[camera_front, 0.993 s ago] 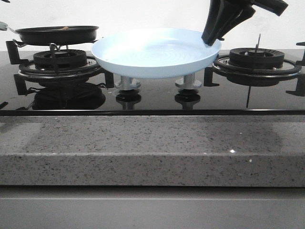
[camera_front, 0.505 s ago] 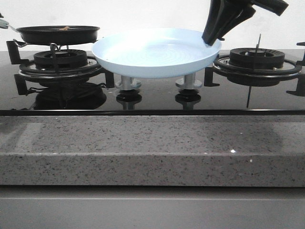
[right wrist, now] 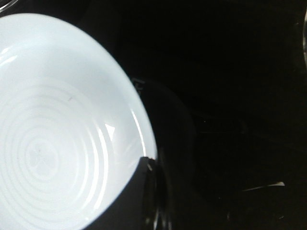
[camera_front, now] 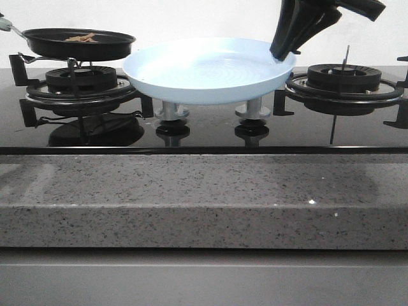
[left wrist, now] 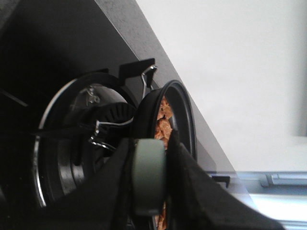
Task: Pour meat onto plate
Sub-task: 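Swing the pan with the left gripper over the held plate, then tilt the pan with the left gripper, tipping meat onto the plate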
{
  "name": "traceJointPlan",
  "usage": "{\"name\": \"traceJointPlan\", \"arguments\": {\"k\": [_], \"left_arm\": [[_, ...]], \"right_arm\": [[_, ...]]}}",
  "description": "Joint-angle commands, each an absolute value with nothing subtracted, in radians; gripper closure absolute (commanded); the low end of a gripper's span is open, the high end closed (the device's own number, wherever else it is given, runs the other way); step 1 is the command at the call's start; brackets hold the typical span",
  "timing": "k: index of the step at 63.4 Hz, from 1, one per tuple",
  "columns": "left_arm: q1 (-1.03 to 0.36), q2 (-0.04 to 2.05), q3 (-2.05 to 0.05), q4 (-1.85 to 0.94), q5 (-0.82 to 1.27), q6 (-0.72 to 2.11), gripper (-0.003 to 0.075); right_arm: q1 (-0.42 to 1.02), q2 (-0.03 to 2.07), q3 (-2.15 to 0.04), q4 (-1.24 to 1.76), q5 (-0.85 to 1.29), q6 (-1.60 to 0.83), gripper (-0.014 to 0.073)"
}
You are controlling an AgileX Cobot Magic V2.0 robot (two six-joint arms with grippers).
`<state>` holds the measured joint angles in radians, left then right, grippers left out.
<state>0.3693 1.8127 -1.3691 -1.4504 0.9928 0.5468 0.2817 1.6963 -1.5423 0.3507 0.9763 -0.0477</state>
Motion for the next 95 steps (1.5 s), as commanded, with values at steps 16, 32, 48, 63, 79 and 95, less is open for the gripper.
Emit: {"name": "traceJointPlan", "arguments": {"k": [16,32,48,63,79,95], "left_arm": [[0.379,1.71,-1.399,-1.616,1.124,0.574,0.0741],[0.334,1.611,-1.399,-1.61,1.148,0.623,0.0741],[0.163,1.527,-1.399,-1.53,1.041,0.677,0.0741],[0.024,1.507,-1.399,-1.463,0.915,0.728,0.0741],[-0.093,1.457,-1.403,-1.383,0.801,0.908,0.0741],[-0.229,1.349,-1.438,-1.084,0.627,0.913,0.0741]], "right_arm": [[0.28,1.643,-1.566,0.378,0.935,-0.056,0.0663],[0.28,1.643,-1.566,0.378,0.935,-0.056,0.0663],[0.28,1.643,-1.566,0.378,0.935,-0.056,0.0663],[0.28,1.643,-1.566,0.378,0.935,-0.056,0.0663],[0.28,1.643,-1.566,0.378,0.935,-0.056,0.0663],[0.28,1.643,-1.566,0.378,0.935,-0.056,0.0663]]}}
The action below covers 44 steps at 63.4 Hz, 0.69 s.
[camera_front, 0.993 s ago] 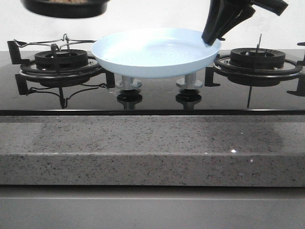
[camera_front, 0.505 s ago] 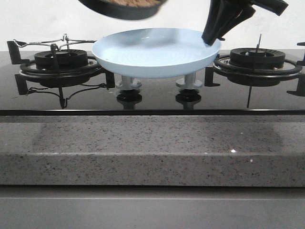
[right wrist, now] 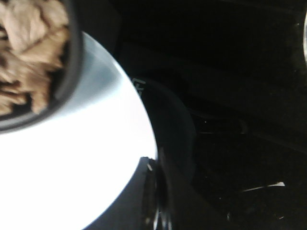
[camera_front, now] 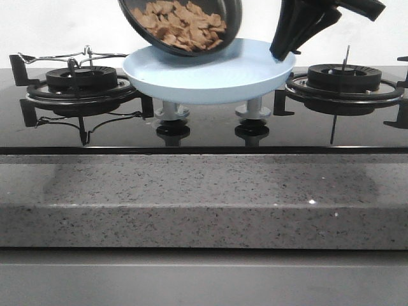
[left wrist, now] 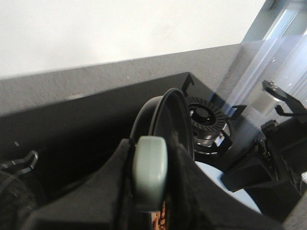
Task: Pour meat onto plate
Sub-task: 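Tilt the pan with the left gripper, tipping meat onto the plate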
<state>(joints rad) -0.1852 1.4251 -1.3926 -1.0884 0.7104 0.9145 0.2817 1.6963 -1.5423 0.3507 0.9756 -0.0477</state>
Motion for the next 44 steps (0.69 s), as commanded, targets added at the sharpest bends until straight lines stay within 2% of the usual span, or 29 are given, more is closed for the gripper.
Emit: {"name": "traceJointPlan", "arguments": {"k": [1,44], "left_arm": [[-0.236,1.344,-1.438,-1.072,0.622,0.913,0.0741],[-0.514,1.213,-1.438,-0.614,0.452,0.911,0.0741]], "right_arm": [[0.28,1.643,-1.566,0.378,0.935,-0.056,0.0663],[0.28,1.643,-1.566,0.378,0.935,-0.056,0.0663]]}}
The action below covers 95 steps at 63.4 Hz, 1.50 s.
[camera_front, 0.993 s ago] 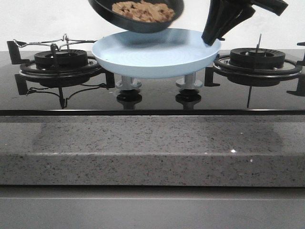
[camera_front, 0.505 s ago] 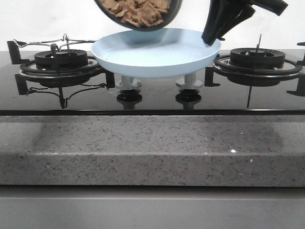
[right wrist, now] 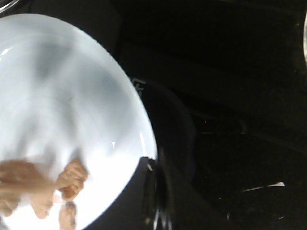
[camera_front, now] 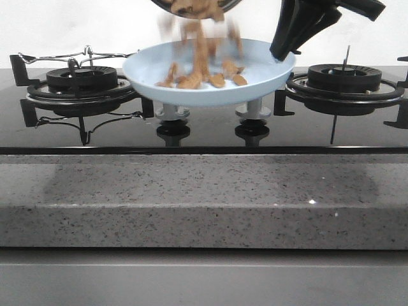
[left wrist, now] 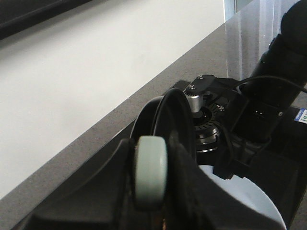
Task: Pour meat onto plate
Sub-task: 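Tilt the pan with the left gripper, tipping meat onto the plate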
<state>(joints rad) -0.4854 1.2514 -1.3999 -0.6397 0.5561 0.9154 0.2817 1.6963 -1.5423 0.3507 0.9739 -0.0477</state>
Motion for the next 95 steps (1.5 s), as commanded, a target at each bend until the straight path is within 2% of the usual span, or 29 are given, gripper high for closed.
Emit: {"name": "traceJointPlan", "arguments": {"k": [1,14,37,47,61,79,88,95], "left_arm": [[-0.518,1.213,-1.438,-0.604,0.451,0.911,0.0741],[-0.558,1.213,-1.438,-0.498,0.432,0.903,0.0741],[-0.558,1.213,-1.438,-0.482,0.426,0.903,0.0741],[-0.521,1.212,-1.438,-0.503,0.383,0.739,0.0741],[-0.285,1.216,-1.438,-0.84,0.411,0.692,0.074],[0.156,1.356,-1.43,-1.389,0.773,0.702,0.074],[0.289,1.478,-1.426,-1.578,0.93,0.702,0.0741],[0.338,1.57,-1.426,-1.685,0.981,0.702,0.0741]], "right_arm": [[0.28,1.643,-1.566,0.378,0.935,-0.056,0.0663],[0.28,1.643,-1.566,0.378,0.935,-0.056,0.0663],[0.28,1.643,-1.566,0.378,0.935,-0.056,0.0663],[0.28,1.643,-1.566,0.378,0.935,-0.056,0.0663],[0.28,1.643,-1.566,0.378,0.935,-0.056,0.0663],[0.28,1.643,-1.566,0.378,0.935,-0.056,0.0663],[0.28,1.643,-1.566,0.378,0.935,-0.056,0.0663],[0.28,1.643,-1.566,0.378,0.935,-0.056,0.0663]]}}
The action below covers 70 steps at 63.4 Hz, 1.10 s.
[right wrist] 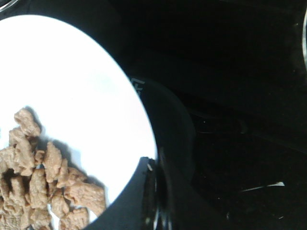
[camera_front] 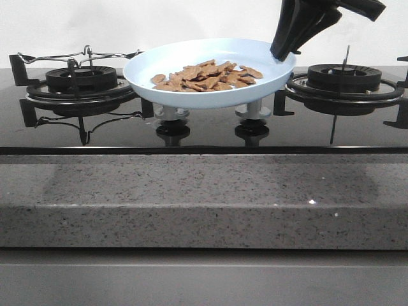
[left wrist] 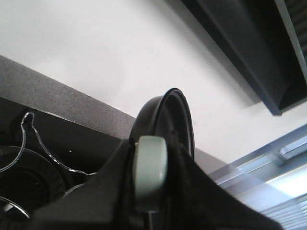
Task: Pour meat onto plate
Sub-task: 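Tilt the pan with the left gripper, tipping meat onto the plate, then carry the empty pan back onto its burner and release with left gripper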
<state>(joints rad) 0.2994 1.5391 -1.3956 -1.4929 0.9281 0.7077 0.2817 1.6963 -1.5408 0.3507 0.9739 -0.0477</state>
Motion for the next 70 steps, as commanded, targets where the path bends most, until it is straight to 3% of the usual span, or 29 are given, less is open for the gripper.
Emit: {"name": "traceJointPlan", "arguments": {"k": [1,22,70], "left_arm": [[0.342,1.582,-1.426,-1.693,0.984,0.702,0.0741],[0.36,1.798,-1.426,-1.723,1.113,0.593,0.0741],[0.37,1.821,-1.426,-1.545,0.994,0.569,0.0714]], "right_arm": [[0.28,1.643,-1.566,0.378,0.935,-0.056,0.0663],[0.28,1.643,-1.566,0.378,0.935,-0.056,0.0663],[0.28,1.643,-1.566,0.378,0.935,-0.056,0.0663]]}}
